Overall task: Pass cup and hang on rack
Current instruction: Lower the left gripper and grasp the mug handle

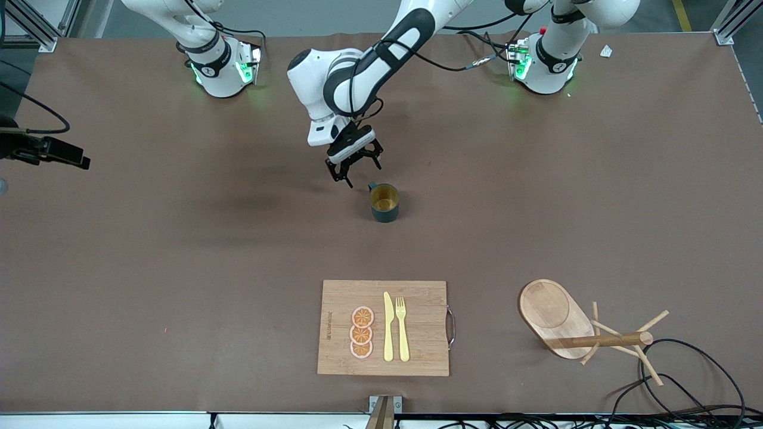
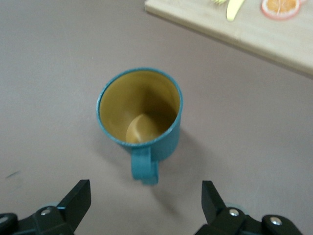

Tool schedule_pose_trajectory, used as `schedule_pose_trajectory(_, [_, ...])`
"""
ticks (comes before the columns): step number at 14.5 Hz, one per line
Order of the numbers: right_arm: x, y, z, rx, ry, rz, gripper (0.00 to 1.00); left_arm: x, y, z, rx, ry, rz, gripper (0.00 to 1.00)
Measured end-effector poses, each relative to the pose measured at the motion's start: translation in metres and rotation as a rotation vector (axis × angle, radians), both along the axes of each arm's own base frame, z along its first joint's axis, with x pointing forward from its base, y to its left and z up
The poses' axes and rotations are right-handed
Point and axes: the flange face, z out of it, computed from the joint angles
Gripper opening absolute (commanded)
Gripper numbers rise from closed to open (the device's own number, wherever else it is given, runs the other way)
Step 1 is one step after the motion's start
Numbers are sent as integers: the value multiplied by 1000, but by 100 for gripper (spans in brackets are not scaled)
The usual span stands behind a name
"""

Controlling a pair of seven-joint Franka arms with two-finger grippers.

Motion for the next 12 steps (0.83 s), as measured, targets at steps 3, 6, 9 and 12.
schedule_pose_trajectory(3, [-15,0,14,2,-20,-1,100,-11,-2,-27,7,-77,23,98])
schedule_pose_trajectory(6, [-22,-1,20,3,-29,-4,100,-14,-3,-41,34,-125,-14,90])
schedule_pose_trajectory(9, [-26,-1,27,3,-42,-4,100,-13,-3,-45,50,-167,-44,86])
schedule_pose_trajectory(12, [-32,0,37,2,-61,-4,100,-10,-2,-50,70,-201,-75,78])
